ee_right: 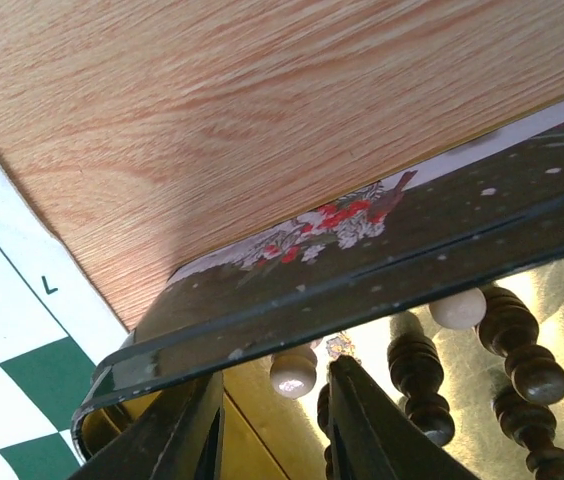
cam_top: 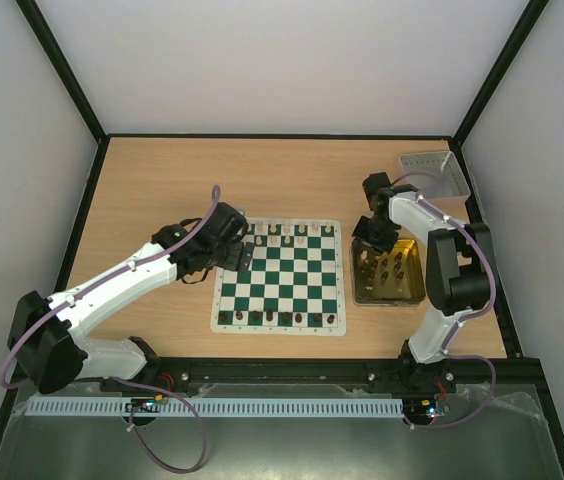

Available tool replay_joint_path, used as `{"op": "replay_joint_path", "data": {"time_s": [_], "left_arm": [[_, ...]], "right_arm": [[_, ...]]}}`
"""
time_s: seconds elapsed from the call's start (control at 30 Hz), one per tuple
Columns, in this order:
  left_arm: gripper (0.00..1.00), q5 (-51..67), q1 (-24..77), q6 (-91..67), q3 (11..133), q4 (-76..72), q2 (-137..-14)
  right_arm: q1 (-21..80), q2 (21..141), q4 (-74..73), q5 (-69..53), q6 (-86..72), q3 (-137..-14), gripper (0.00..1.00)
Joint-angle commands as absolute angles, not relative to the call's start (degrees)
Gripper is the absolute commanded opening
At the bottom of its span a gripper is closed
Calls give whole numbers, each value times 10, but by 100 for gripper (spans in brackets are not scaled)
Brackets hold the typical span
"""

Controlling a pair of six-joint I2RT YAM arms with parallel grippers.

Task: Set up the chess pieces on the board
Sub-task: Pick up the chess piece from the storage box.

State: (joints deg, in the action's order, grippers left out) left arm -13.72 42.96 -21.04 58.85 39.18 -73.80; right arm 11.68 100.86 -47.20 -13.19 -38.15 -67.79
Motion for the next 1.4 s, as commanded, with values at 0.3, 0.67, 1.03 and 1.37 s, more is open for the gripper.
{"op": "replay_joint_path", "data": {"time_s": [0.3, 0.67, 1.03, 1.37], "left_arm": [[99, -153, 432, -212, 581, 391, -726], [99, -154, 432, -212, 576, 390, -720], [99, -153, 432, -211, 576, 386, -718], [99, -152, 432, -211, 573, 385, -714]], "right_arm": [[115, 1024, -477, -114, -380, -687, 24], [115, 1028, -471, -110, -379, -676, 18], [115, 1020, -493, -89, -378, -702, 2], [115, 993, -513, -79, -378, -709, 2]]}}
